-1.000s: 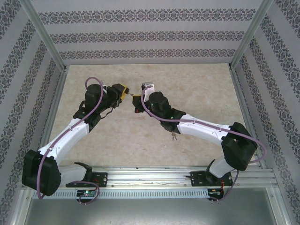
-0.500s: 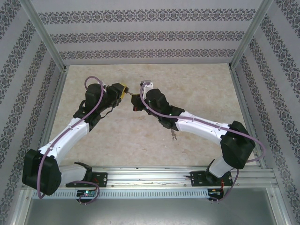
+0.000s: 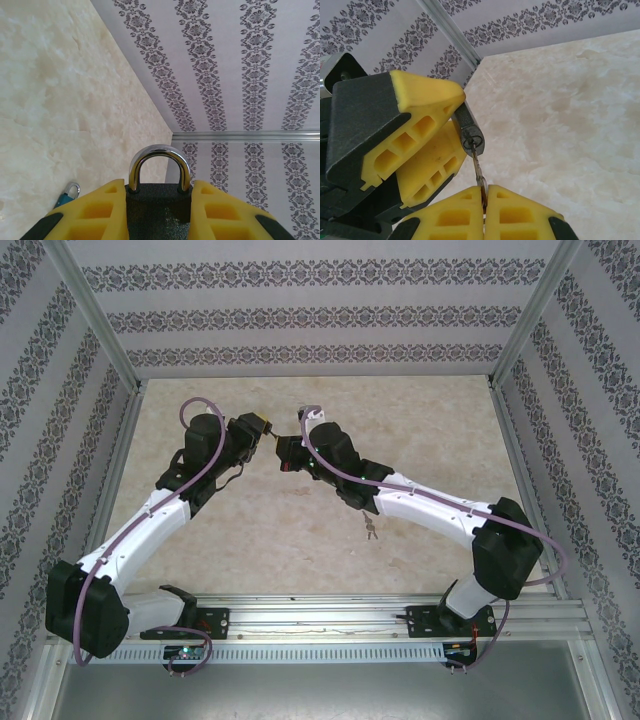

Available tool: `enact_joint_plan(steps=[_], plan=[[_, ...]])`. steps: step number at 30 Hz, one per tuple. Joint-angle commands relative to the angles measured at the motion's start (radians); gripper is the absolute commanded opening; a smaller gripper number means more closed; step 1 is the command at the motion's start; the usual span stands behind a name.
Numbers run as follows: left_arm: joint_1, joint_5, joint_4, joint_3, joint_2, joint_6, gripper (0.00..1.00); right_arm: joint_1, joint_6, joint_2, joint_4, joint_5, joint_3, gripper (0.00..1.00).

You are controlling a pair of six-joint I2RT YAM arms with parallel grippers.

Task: Unlock with the key

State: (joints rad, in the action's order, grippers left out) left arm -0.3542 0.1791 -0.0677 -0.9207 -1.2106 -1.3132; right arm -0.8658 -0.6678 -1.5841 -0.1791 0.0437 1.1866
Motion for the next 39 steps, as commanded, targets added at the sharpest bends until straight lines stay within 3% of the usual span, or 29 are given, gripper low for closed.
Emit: enact_joint_plan(steps=[1, 15, 39], plan=[[-0.042, 0.075, -0.021, 0.004, 0.022, -0.010, 0.00, -0.006, -0.021, -0.023, -0.122, -0.076, 0.029, 0.00], [-0.042, 0.126, -0.106, 0.023, 0.011, -0.062, 0.00, 0.011, -0.047, -0.009, -0.225, -0.051, -0.050, 0.00], [-0.042, 0.134, -0.016, -0.014, -0.003, 0.017, 0.00, 0.086, -0.122, 0.055, -0.103, -0.148, -0.041, 0.00]])
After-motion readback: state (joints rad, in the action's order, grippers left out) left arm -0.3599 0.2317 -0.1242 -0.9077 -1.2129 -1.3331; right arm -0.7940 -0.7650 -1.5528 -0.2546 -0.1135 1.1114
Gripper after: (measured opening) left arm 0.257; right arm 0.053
